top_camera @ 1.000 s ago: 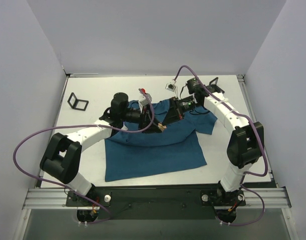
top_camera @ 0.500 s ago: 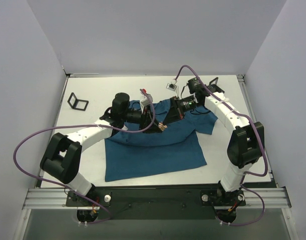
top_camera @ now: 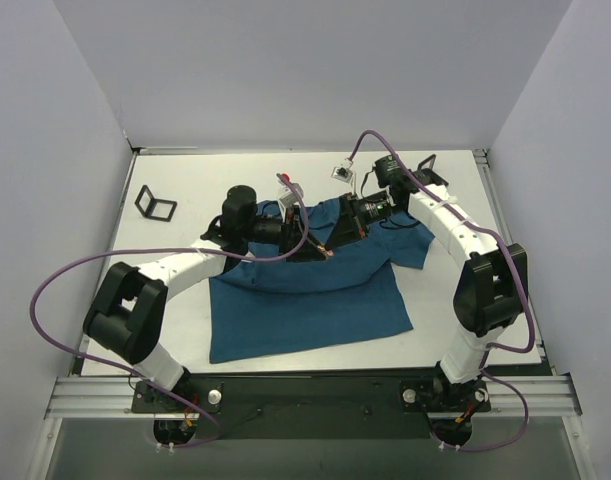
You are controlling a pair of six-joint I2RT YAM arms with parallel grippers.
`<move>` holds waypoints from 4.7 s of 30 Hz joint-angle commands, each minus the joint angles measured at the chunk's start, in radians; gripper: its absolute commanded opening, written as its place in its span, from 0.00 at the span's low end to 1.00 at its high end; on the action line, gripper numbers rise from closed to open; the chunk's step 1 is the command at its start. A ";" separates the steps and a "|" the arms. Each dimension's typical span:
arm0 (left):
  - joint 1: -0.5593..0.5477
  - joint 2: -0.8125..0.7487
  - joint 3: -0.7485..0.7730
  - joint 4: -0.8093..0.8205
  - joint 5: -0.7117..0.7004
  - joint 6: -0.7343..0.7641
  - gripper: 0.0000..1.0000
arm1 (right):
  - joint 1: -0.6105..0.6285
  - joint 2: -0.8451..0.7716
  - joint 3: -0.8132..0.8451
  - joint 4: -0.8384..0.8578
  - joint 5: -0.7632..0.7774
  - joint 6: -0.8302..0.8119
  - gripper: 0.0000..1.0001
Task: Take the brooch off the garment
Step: Close the brooch.
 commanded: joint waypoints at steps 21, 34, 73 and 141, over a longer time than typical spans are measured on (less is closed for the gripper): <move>0.002 0.013 0.030 -0.009 -0.046 0.024 0.31 | 0.013 -0.020 0.016 0.000 0.013 -0.037 0.00; 0.004 -0.010 0.038 -0.086 -0.124 0.078 0.26 | 0.037 -0.032 0.010 -0.002 0.056 -0.049 0.00; -0.014 -0.033 0.087 -0.258 -0.113 0.238 0.23 | 0.048 -0.041 0.008 -0.002 0.088 -0.057 0.00; 0.059 0.009 0.116 -0.336 0.058 0.313 0.44 | 0.114 -0.099 -0.018 -0.026 0.280 -0.178 0.00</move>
